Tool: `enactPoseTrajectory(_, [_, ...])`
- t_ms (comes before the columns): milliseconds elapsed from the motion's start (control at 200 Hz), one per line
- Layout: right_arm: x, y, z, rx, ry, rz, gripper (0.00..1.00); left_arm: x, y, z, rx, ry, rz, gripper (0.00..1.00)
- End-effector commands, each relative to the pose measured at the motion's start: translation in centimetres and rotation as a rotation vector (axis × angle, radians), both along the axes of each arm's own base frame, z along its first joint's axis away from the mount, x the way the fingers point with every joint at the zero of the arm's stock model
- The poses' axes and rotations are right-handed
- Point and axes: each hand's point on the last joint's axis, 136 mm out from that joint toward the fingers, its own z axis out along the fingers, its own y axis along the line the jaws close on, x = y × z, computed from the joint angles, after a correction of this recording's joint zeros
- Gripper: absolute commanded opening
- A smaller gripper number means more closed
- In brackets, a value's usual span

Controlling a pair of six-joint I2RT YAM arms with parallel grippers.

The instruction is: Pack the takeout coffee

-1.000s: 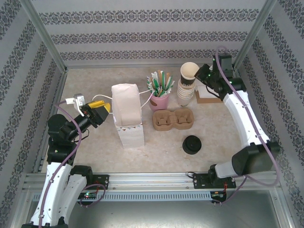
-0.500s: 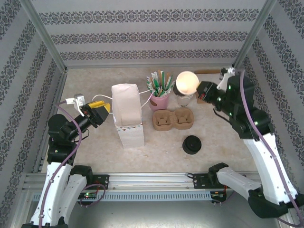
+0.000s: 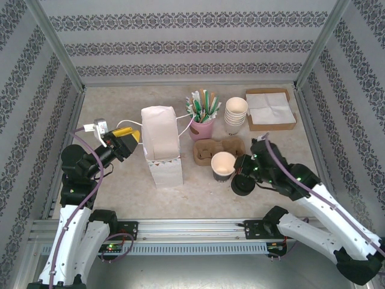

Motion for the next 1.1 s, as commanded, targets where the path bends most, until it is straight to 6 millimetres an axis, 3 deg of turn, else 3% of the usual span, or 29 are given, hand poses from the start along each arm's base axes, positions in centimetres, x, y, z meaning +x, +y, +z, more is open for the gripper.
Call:
enactPoseTrajectory(0, [0.6, 1.2, -1.5, 0.029, 0.003, -0.026, 0.00, -0.2, -0.3, 0.8, -0.007, -0.037, -0.027, 0.60])
enactPoseTrajectory(170, [0.4, 2.2, -5.1, -0.003, 0.062, -0.010, 0.00, -0.3, -0.4, 0.7, -0.005, -0.036, -0.030, 0.59])
enactPoseTrajectory(345, [0.4, 2.6, -7.2, -0.002, 0.081, -0.019, 0.00, -0.2, -0.4, 0.7, -0.003, -0.032, -0.031, 0.59])
enactPoseTrajectory(635, [0.2, 3.1, -8.6, 0.025, 0.078, -0.004, 0.00, -0.2, -0.4, 0.6, -0.005, -0.030, -0.034, 0.59])
enactPoseTrajectory(1094, [0.7, 2.8, -8.5, -0.053, 0.025, 0.034, 0.00, -0.2, -0.4, 0.6, -0.006, -0.031, -0.036, 0.59])
